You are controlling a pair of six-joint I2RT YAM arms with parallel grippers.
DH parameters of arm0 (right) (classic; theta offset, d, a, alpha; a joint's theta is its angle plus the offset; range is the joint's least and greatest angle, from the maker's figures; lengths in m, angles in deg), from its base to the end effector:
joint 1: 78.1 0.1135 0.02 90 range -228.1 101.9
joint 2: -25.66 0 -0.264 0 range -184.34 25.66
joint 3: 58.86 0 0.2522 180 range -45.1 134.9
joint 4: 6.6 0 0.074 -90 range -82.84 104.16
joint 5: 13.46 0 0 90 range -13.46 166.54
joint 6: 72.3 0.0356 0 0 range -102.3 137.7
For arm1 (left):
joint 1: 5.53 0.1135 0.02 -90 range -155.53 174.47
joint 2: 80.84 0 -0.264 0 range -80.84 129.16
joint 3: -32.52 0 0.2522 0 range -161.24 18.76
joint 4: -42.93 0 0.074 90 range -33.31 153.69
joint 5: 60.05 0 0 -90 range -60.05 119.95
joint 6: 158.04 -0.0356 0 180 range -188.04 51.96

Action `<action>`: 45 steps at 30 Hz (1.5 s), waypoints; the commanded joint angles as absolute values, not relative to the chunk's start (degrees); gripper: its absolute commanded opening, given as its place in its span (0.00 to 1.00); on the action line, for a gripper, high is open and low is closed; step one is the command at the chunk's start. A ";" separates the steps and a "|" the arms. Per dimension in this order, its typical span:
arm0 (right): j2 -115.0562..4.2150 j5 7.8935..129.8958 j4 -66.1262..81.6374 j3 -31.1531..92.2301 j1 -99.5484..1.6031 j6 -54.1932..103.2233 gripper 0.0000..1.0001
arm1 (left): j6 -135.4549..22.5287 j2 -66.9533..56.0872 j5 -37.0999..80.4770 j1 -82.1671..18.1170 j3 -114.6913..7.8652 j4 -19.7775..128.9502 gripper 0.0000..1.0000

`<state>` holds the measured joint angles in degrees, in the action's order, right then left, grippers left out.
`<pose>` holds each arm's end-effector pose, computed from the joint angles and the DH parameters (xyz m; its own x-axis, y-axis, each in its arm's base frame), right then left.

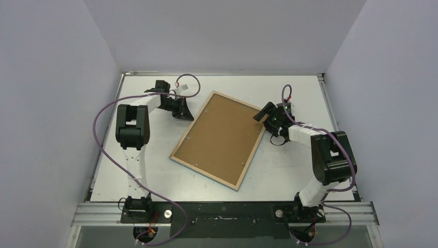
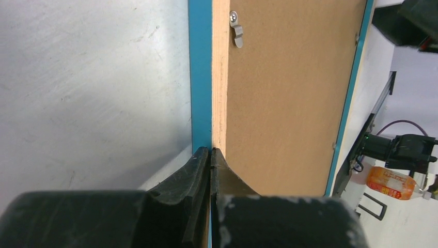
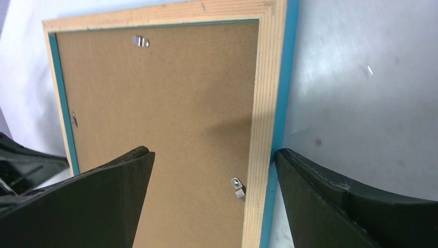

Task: Put the photo into the frame

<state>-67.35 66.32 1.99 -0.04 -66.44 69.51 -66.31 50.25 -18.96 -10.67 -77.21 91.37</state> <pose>0.3146 0.0714 0.1614 -0.6678 0.6520 -0.3591 0.3210 0.6875 0.6514 0.4578 -0.0681 0.1292 -0.9439 0.0650 -0.3238 0.2897 0.6335 -0.7174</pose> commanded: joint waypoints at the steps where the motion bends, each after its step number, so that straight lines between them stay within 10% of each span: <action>1: -72.27 59.58 -8.27 7.31 -66.20 69.20 0.90 | -70.92 48.46 -15.47 -12.02 -73.40 97.27 0.00; 17: -74.79 60.43 1.05 16.38 -66.32 62.60 0.90 | -75.59 39.46 -19.18 -16.03 -59.59 100.71 0.00; 27: -72.12 63.78 2.33 20.48 -60.07 55.38 0.91 | -69.15 36.32 -18.54 -12.03 -66.77 97.81 0.19; 45: -92.92 43.42 -10.27 34.68 -46.98 55.48 0.93 | -58.02 44.91 -18.77 -12.56 -70.59 88.33 0.11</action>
